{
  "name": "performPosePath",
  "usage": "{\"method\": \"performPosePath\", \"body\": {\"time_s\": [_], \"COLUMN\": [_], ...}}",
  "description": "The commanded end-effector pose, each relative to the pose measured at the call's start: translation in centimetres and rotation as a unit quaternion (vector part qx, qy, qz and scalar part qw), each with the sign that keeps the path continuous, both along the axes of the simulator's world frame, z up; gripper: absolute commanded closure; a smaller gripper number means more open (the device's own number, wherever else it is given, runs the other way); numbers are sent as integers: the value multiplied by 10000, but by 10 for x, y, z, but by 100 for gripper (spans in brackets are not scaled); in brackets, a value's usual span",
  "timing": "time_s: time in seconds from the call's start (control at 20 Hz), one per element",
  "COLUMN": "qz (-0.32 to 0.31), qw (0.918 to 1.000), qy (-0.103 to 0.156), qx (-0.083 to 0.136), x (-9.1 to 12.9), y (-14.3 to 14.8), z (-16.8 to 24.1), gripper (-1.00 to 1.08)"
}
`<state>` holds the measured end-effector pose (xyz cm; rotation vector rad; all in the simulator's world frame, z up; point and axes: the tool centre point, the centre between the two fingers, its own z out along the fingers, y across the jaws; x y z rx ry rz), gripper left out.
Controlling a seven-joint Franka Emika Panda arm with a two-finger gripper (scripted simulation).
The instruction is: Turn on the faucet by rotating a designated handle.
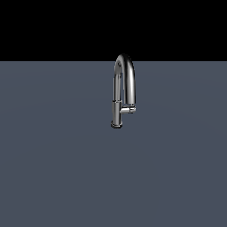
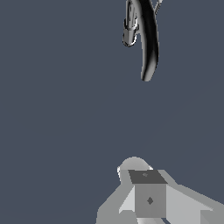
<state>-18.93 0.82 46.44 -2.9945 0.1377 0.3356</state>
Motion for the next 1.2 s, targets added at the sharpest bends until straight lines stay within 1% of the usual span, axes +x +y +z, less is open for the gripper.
{"method": "performPosePath", "body": {"time_s": [0.0, 0.3, 0.6, 0.9, 1.15], "qz": [-152, -518, -887, -1257, -1562], "qw": [9997, 9960, 9880, 9757, 9620], "qy": [167, 573, 985, 1399, 1744], "qx": [132, 456, 787, 1122, 1402], "x": [14, 49, 82, 115, 141], "y": [0, -3, -7, -13, -20], "z": [-3, -11, -22, -36, -51], "gripper": [108, 108, 108, 108, 108]}}
